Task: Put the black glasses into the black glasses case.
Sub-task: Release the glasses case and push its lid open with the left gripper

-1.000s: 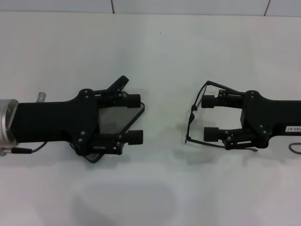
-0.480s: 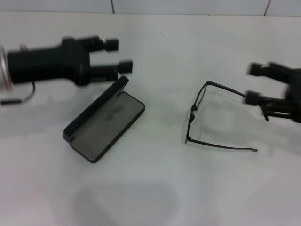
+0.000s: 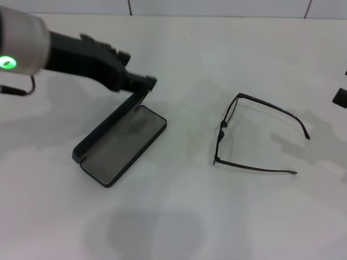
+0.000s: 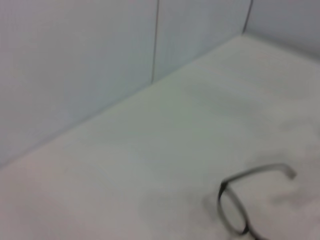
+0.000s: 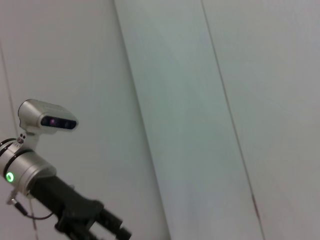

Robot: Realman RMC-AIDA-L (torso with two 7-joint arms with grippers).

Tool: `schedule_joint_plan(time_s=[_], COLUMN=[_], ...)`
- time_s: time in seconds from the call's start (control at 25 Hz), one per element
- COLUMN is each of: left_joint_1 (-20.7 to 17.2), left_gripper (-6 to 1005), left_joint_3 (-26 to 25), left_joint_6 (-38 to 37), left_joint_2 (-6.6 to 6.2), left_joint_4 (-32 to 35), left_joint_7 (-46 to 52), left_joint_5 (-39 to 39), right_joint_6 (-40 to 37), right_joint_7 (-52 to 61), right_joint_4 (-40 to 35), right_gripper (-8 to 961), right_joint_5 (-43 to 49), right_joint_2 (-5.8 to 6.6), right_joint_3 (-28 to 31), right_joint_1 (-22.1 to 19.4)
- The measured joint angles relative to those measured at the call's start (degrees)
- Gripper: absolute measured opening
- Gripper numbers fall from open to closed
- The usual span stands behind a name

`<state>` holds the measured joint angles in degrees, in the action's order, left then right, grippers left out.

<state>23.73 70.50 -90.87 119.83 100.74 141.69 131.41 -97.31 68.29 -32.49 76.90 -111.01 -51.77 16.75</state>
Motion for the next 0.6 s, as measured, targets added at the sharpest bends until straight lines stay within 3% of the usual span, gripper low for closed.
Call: schedule_joint_plan(time_s=[0.28, 0.6], left_joint_1=[0.4, 3.7], left_gripper=[758, 757], left_joint_3=[13.2, 15.3], left_joint_6=[6.0, 6.2], left_joint_2=[-0.02, -0.07], left_joint_4=[-1.7, -9.3], left_joint_7=[7.7, 9.9], left_joint_5=[14.8, 20.5], right_joint_6=[0.9, 2.0], right_joint_7=[-1.1, -1.3], right_joint_4=[0.5, 0.5], right_gripper=[841, 840], right_joint_5=[0.1, 0.1], right_joint_2=[-0.02, 0.0], right_joint_3=[0.5, 0.5], right_joint_1=[0.0, 0.2])
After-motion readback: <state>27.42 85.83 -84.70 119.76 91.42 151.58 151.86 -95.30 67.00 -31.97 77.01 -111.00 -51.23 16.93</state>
